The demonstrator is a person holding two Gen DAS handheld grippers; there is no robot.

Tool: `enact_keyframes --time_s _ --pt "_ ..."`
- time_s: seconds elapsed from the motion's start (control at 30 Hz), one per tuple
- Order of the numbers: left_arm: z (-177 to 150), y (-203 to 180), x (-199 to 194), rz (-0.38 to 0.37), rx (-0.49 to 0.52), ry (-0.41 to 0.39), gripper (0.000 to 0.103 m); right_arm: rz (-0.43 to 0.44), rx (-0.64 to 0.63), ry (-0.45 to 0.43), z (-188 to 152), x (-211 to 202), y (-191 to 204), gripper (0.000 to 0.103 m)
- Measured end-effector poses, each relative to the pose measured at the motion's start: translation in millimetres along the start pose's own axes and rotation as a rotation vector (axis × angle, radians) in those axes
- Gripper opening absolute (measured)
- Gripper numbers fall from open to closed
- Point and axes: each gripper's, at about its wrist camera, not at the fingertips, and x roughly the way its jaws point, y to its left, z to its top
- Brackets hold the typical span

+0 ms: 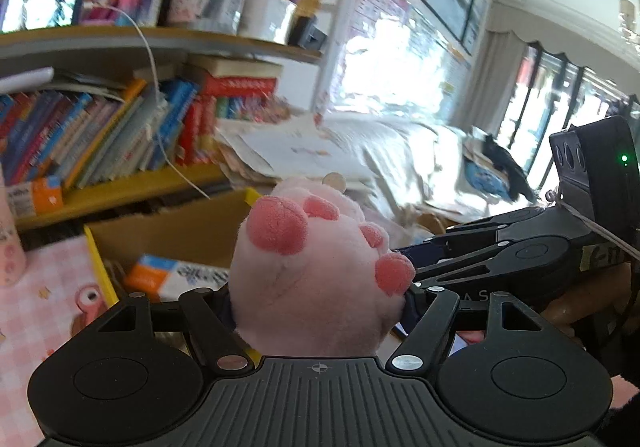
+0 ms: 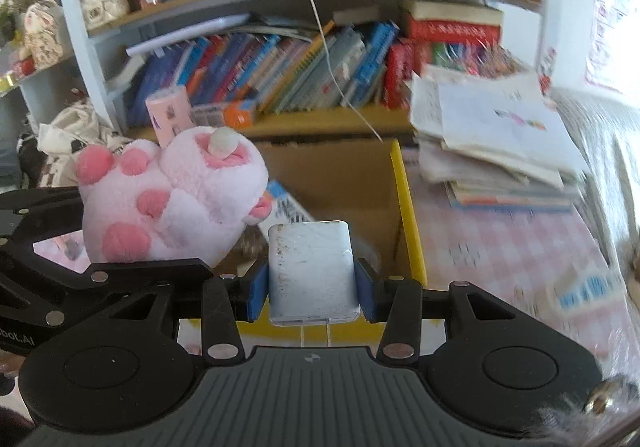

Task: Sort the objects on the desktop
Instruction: 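Carry the plush pig and charger with both tools over the yellow box, then lower and release the plush pig with the left tool while the right tool releases the charger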

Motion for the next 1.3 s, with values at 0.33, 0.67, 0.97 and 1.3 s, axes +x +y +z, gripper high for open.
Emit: enact_keyframes --time_s 0.33,0.67,0.97,1.3 --pt "16.0 24.4 55.6 0.238 0.074 0.079 0.072 0.027 -0.182 0.029 44.7 81.7 -20.7 0.042" --pt "1.5 40.7 104.7 0.339 0.143 0.251 0.073 0.002 -0.484 0.142 55.1 170.1 -16.0 0.042" --pt "-5.9 49.1 121.9 0.372 0.142 0.318 0.074 0.047 -0.702 0.243 54.8 217.3 0.7 0.042" --pt "-6.9 53.2 117.7 0.431 0.142 0.304 0.084 0.095 -0.652 0.313 67.5 241.7 5.5 0.042"
